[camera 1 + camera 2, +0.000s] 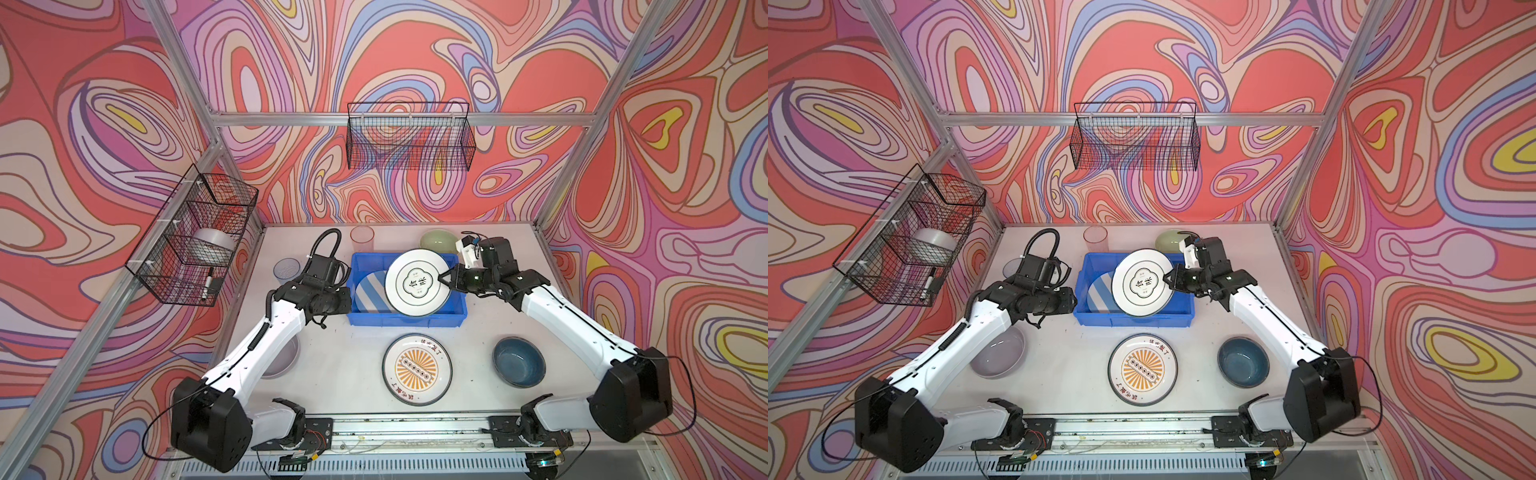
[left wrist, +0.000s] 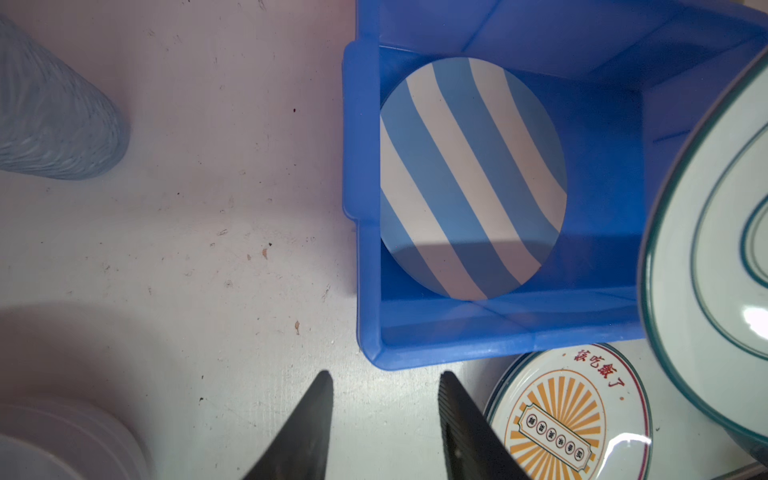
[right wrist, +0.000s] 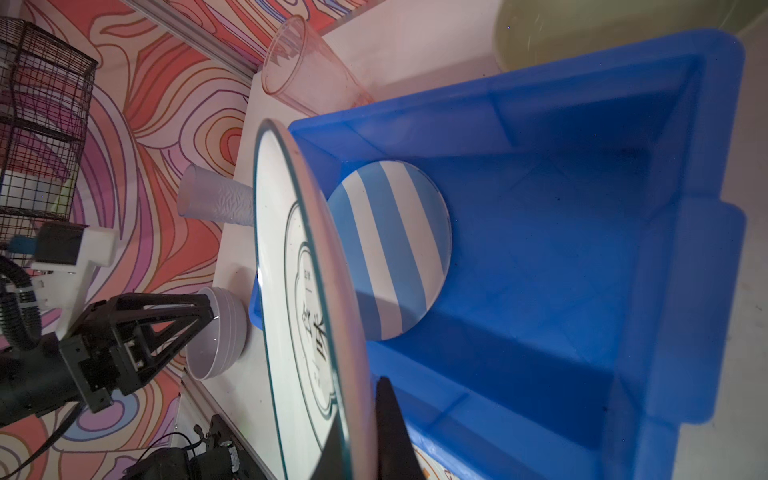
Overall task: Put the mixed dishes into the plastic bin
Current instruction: 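Lift the green-rimmed plate with the right gripper toward the bin while left gripper follows, then lower the green-rimmed plate into the bin onto the striped plates with the right gripper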
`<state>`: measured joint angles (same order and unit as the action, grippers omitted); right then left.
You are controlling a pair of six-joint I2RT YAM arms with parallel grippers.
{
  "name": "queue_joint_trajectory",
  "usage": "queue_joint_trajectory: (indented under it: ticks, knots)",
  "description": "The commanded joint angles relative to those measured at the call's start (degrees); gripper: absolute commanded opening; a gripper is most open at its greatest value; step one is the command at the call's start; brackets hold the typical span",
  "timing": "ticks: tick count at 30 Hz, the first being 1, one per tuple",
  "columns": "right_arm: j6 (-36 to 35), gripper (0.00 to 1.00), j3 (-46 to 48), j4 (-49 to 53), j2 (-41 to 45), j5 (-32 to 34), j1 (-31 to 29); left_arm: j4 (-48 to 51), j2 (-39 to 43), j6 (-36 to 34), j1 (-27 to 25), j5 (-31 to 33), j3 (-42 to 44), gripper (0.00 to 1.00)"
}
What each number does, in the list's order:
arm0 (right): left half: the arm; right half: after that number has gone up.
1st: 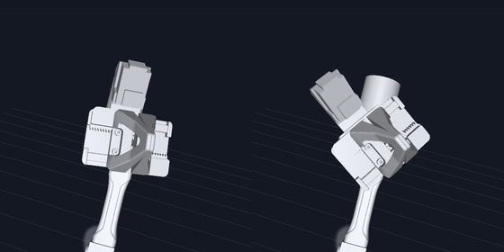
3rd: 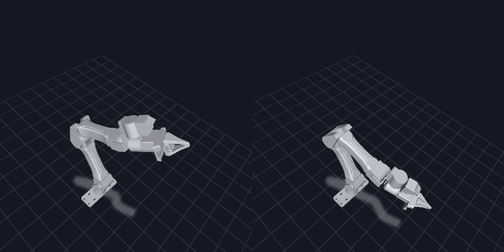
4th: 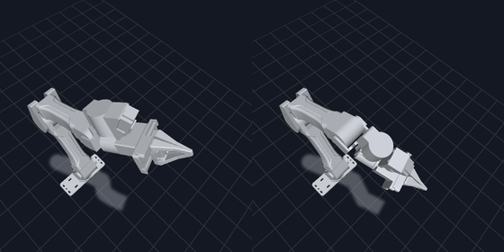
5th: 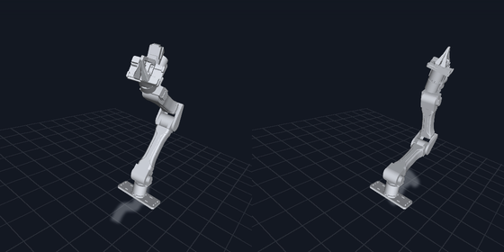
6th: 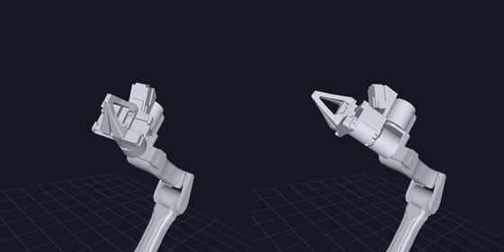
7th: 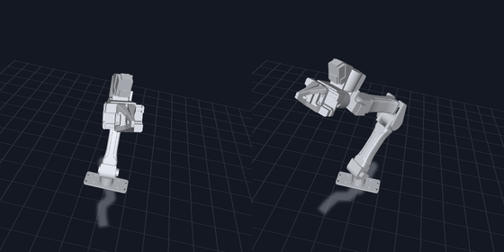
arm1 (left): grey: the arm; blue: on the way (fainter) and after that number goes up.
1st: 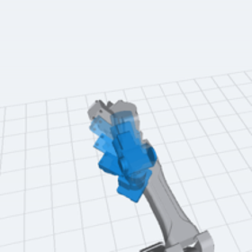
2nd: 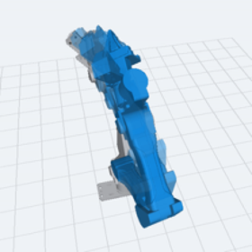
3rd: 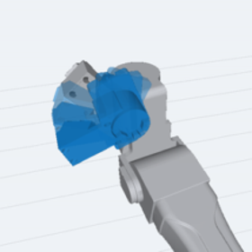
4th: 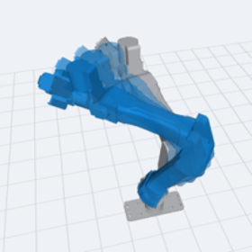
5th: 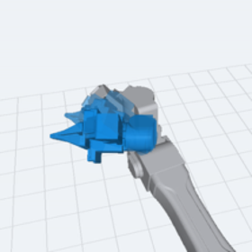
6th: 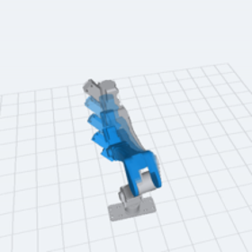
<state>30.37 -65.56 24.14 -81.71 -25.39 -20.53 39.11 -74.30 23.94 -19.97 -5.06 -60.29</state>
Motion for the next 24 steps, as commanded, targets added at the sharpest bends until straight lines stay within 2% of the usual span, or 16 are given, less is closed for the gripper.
queue_joint_trajectory:
  ticks: [1, 11, 20, 24]
  knots:
    - [2.89, 0.0, -2.74, -7.65, -3.14, -4.59, 0.97, -2.58, -1.65, -0.36, 0.37, -0.95, -1.25, 0.43]
    - [3.67, 0.0, -9.33, -12.45, -16.92, -9.37, 1.11, -5.01, -6.25, -0.72, 0.48, 0.13, -1.03, 0.41]
    - [4.5, 0.0, -9.69, -15.14, -24.68, -11.03, -0.26, -6.32, -8.23, -0.33, 0.66, 0.46, 0.34, 0.39]
    - [4.3, 0.0, -10.32, -15.34, -27.1, -10.96, -1.21, -7.27, -8.35, 0.13, 0.76, -0.21, 0.96, 0.35]
